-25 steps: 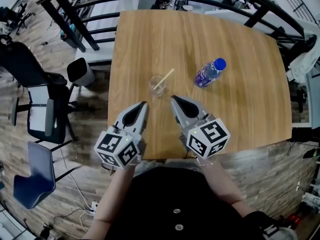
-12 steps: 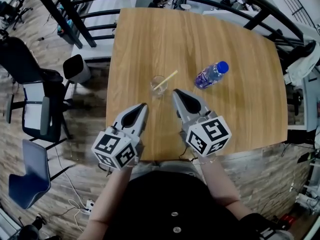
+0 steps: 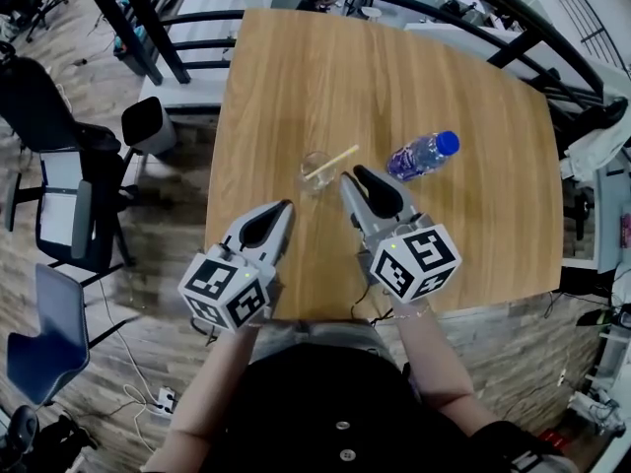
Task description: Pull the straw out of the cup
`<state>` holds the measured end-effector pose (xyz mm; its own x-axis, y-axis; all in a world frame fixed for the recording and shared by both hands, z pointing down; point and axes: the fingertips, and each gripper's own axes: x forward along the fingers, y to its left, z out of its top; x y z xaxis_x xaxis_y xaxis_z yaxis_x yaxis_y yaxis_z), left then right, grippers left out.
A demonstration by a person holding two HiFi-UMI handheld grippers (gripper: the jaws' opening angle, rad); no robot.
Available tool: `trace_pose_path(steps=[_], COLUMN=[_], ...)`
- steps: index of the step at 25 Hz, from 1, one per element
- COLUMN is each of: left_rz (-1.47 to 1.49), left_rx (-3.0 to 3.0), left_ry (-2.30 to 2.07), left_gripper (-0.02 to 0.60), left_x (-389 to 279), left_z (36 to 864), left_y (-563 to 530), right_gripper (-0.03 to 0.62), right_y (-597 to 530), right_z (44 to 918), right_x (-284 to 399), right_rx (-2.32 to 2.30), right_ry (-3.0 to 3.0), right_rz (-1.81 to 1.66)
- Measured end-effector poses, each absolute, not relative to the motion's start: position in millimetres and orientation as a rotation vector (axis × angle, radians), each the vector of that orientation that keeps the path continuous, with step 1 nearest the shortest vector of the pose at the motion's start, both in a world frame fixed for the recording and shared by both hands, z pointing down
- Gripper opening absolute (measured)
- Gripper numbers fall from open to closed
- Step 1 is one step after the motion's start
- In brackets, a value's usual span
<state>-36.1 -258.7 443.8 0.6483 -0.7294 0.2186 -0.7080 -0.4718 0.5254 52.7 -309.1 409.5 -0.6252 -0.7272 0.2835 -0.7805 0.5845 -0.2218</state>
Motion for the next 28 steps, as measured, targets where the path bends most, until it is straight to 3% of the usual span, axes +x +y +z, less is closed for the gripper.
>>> trace_pose_path(steps=[17,28], left_rz=[-0.042,-0.048], left_rx=[2.237,2.225], left_ry=[-1.131,-1.116], left_gripper=[0.015,0.016], left_x=[-41.0,-40.0], left_z=[459.5,464.0], left_y=[-275.2,-281.9], right_gripper=[0.090,0.035], right_y=[-335.9,-341.3], right_z=[436.3,439.8], right_x=[43.8,35.9], right_rx=[1.235,1.227], right_ry=[-2.606,-2.629], right_rz=[0.534,0.549])
